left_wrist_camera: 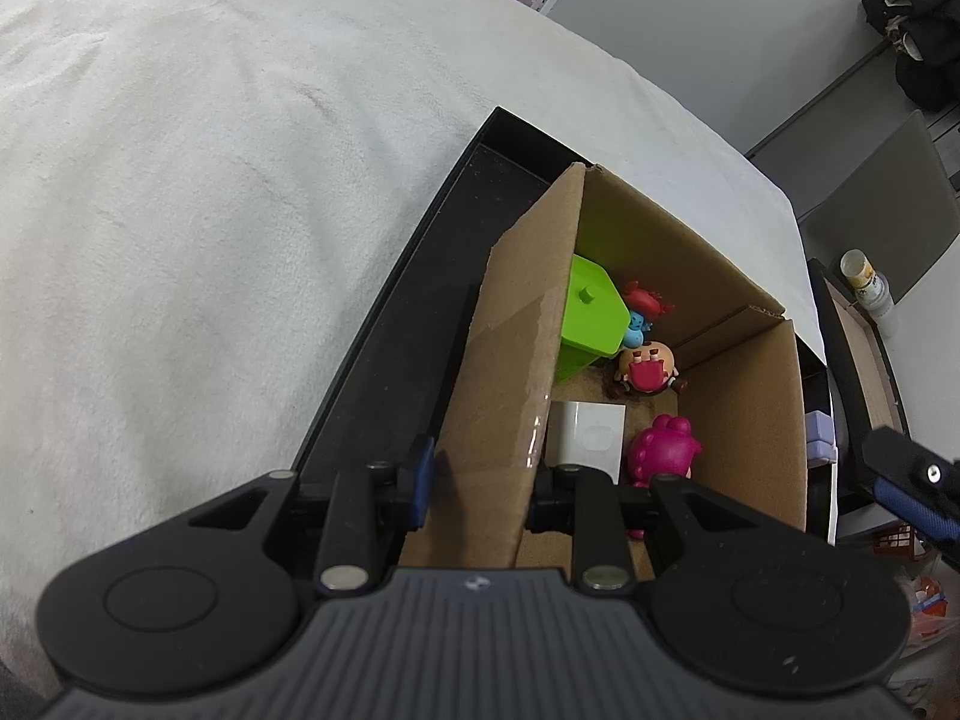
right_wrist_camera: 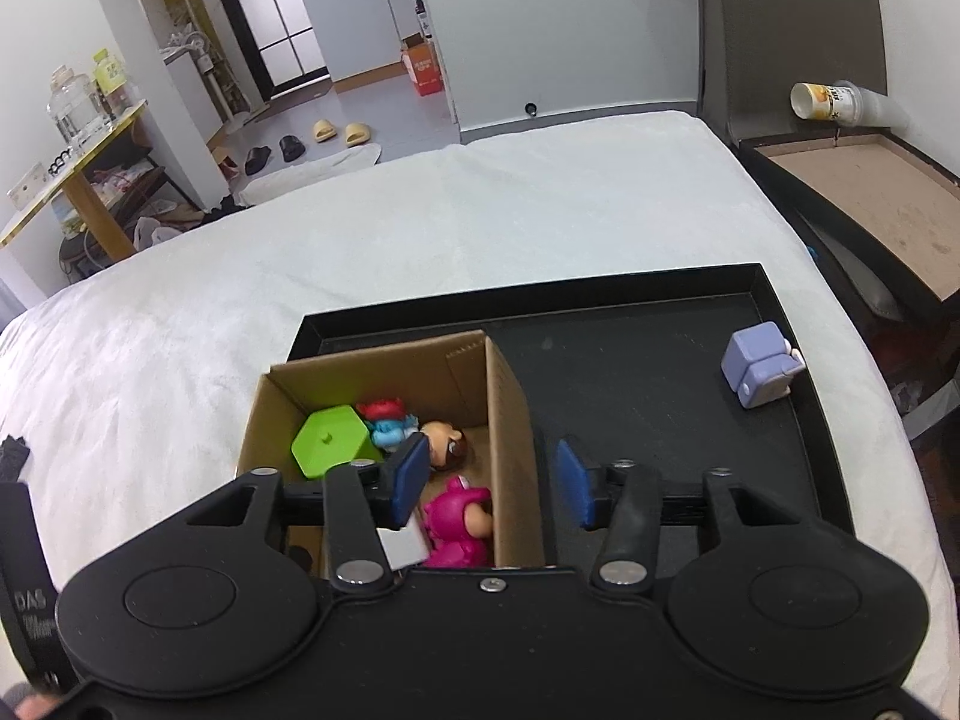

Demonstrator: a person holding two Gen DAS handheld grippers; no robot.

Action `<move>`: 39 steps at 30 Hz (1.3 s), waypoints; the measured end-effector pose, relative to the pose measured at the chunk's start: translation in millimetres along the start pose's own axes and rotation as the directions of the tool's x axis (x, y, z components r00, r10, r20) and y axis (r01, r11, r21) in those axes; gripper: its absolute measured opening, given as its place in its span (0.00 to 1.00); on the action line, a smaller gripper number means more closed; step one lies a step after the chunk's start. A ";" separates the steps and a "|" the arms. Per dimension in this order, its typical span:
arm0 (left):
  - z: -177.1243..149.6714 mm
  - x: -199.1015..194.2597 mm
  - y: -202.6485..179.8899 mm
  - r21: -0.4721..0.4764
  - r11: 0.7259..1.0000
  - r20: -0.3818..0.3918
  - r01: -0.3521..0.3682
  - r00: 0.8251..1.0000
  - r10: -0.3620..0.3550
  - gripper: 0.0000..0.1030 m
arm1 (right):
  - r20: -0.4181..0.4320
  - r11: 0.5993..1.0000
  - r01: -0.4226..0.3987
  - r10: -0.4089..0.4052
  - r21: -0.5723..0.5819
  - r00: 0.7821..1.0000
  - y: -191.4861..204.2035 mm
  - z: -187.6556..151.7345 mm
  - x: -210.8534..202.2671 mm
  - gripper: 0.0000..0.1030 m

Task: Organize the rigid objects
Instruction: 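Open the right gripper to release the pink doll into the box, then move the right gripper to the lavender chair figure and close on it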

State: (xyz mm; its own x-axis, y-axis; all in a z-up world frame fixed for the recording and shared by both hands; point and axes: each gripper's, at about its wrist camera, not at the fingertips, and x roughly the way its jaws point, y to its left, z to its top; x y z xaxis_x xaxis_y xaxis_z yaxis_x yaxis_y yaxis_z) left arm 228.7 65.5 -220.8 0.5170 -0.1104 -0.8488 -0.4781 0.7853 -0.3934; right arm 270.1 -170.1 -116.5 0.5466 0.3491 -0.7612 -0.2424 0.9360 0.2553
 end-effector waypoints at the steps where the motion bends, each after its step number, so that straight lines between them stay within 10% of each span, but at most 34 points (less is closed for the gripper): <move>1: 0.2 0.2 -0.5 0.001 1.000 0.000 -0.001 1.000 0.001 0.26 | -0.004 1.000 -0.005 0.005 0.000 1.000 -2.5 -0.9 -1.4 0.51; 39: -3.5 -2.7 -5.1 -0.008 0.999 0.008 -0.033 0.999 0.034 0.26 | -0.069 0.991 0.060 -0.069 -0.123 0.995 -119.0 23.2 36.4 0.61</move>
State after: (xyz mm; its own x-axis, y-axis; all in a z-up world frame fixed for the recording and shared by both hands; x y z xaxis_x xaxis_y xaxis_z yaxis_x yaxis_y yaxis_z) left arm 227.2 59.7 -217.6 0.5066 -0.0789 -0.8586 -0.5008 0.7837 -0.3675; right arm 337.5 -267.7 -160.8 0.5057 0.2803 -0.8159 -0.3062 0.9425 0.1340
